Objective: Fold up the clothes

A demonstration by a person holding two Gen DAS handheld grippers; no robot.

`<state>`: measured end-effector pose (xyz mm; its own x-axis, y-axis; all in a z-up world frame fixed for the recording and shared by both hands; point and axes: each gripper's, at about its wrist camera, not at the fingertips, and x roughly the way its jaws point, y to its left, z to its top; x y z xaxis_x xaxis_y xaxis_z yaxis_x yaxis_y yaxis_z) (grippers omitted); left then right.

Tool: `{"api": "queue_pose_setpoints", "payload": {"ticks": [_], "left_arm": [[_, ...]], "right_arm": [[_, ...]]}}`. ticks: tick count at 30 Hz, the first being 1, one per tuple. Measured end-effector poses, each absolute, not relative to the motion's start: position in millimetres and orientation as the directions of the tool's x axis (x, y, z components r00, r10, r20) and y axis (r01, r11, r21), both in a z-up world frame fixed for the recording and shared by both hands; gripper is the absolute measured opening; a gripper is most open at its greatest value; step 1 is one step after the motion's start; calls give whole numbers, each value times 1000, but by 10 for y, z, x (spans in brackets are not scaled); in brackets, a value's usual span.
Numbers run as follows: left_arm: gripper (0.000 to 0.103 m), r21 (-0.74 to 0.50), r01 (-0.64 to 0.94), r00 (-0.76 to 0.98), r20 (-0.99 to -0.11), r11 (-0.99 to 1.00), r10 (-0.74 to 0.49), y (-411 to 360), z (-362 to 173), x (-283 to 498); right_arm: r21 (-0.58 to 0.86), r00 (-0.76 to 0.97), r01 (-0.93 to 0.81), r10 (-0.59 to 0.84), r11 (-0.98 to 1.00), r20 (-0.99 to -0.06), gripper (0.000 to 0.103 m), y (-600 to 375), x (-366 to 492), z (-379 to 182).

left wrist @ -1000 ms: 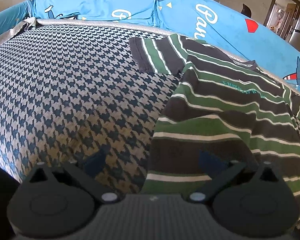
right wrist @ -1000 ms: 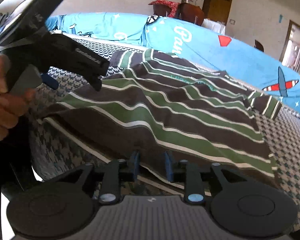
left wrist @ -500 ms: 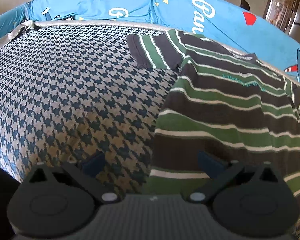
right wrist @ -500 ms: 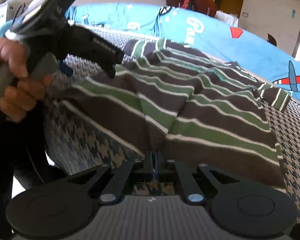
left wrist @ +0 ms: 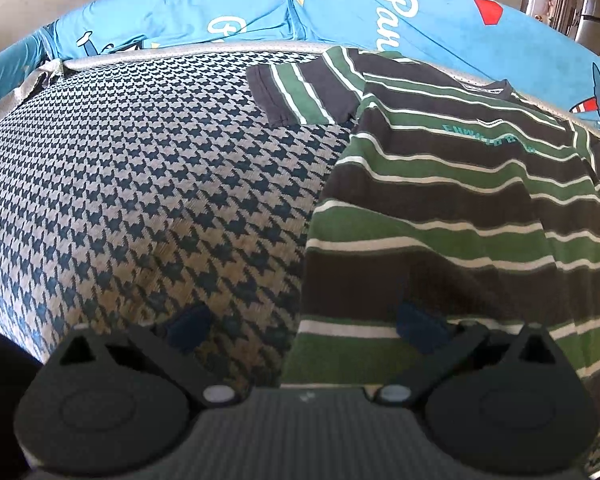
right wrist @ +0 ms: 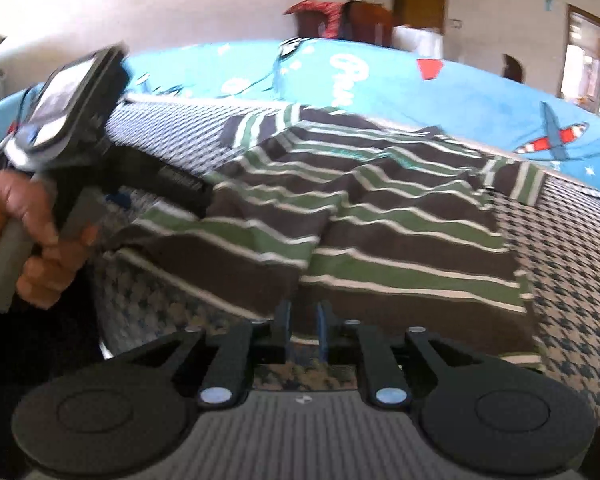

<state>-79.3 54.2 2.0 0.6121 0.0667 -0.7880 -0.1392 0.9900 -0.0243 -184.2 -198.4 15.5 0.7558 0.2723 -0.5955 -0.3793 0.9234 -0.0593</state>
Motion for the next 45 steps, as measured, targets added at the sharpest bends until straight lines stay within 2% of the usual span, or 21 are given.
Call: {"api": "queue_pose_setpoints", "payload": {"ticks": [8, 11, 24, 29, 34, 42, 45], "left_arm": [[103, -23, -141, 612, -787, 990, 69, 545, 18, -807], [103, -21, -142, 612, -787, 990, 71, 540, 16, -805], [103, -22, -154, 610, -789, 988, 77, 522, 6, -783], [103, -20, -153, 610, -789, 988, 78, 526, 3, -781], [103, -19, -152, 610, -788, 988, 78, 532, 2, -781], [103, -14, -148, 612, -787, 989, 80, 523, 3, -786], [103, -13, -145, 612, -787, 989, 79, 512, 3, -798]], "right_arm": [[-71, 837, -101, 46, 992, -545, 22, -2392, -1722, 239], [-34, 840, -10, -10, 999, -543, 25, -2618, -1642, 265], [113, 788, 113, -20, 987, -615, 30, -3189, -1103, 95], [96, 789, 84, -8, 992, -615, 34, -3136, -1046, 65], [74, 789, 37, 16, 997, -614, 10, -3042, -1057, 59], [47, 827, 153, -102, 987, -553, 6, -3104, -1239, 205], [-6, 809, 202, -170, 979, -563, 5, -3122, -1232, 172]]}}
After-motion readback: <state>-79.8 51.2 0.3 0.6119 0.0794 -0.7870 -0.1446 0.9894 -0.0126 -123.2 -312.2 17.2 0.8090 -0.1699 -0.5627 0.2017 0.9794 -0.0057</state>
